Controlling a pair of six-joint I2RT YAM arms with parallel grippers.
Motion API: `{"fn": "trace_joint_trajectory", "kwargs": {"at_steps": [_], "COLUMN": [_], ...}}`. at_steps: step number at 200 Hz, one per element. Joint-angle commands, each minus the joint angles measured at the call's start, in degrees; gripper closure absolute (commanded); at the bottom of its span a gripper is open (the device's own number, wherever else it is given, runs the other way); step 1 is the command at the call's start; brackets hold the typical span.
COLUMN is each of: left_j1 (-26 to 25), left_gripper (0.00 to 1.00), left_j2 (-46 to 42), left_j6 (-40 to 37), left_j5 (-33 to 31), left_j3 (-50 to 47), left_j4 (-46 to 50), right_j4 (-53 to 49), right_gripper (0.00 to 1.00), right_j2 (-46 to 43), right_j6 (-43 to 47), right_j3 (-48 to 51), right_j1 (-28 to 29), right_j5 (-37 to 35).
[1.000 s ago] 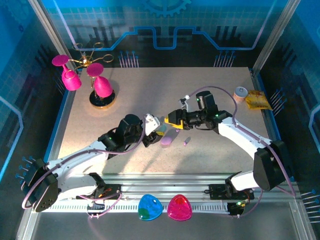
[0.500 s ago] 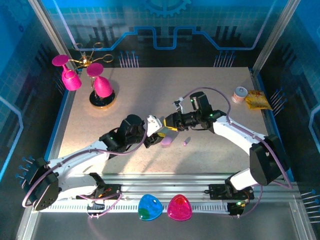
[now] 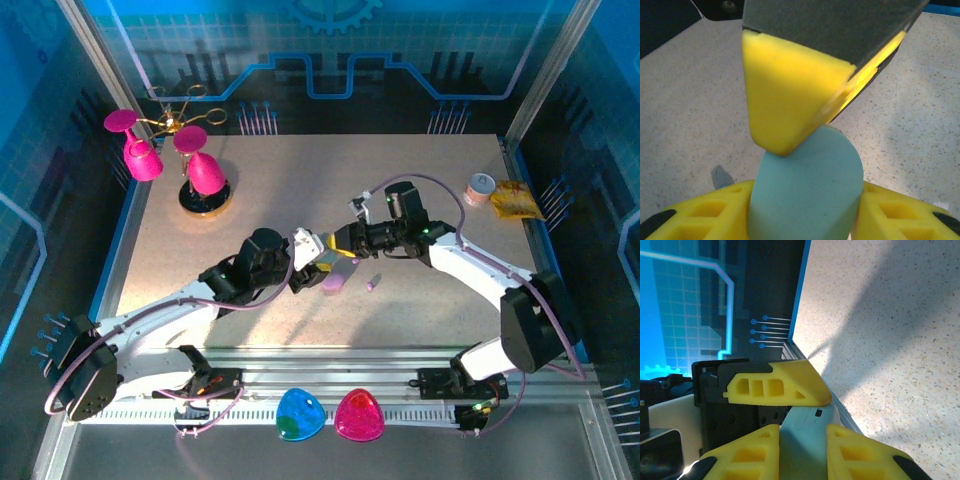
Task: Insert wireless bluetooth earbuds into charging case
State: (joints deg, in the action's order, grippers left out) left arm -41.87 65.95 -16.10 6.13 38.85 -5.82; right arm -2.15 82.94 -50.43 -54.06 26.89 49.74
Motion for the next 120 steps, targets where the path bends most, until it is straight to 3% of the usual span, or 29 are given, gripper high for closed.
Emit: {"fn": "trace_joint_trajectory", "kwargs": {"at_steps": [1,26,46,80,120], "left_j1": [-0.9,-1.35,-1.32,-1.27,-0.97], "left_gripper": [0.39,0.14,0.02,0.01,0.01], "left_j2": [-0.54,-1.55,-2.88,-5.28,-5.11], "left_j6": [0.35,0.92,2.04,5.13,7.66], "left_j5": [1.82,2.15,2.22,0.36,-2.71], "left_j3": [1.79,1.39,-0.41,-6.57,-10.34], "left_j4": [-3.73,-6.56,-10.63,-23.84,-33.09], "right_j4": [4.03,8.13,13.57,27.54,44.03], "right_gripper": [0.9,0.9,0.9,0.9,0.9], "right_j2": [-2.07,-2.99,-3.54,-4.24,-4.43], "right_j6": [-3.38,-6.4,-10.37,-20.66,-33.96], "right_j3": [1.19,2.72,4.8,9.18,13.36], "right_j1": [-1.14,-2.56,-4.01,-6.7,-9.2], "right_j5": [2.79,3.69,4.71,6.81,8.18]}}
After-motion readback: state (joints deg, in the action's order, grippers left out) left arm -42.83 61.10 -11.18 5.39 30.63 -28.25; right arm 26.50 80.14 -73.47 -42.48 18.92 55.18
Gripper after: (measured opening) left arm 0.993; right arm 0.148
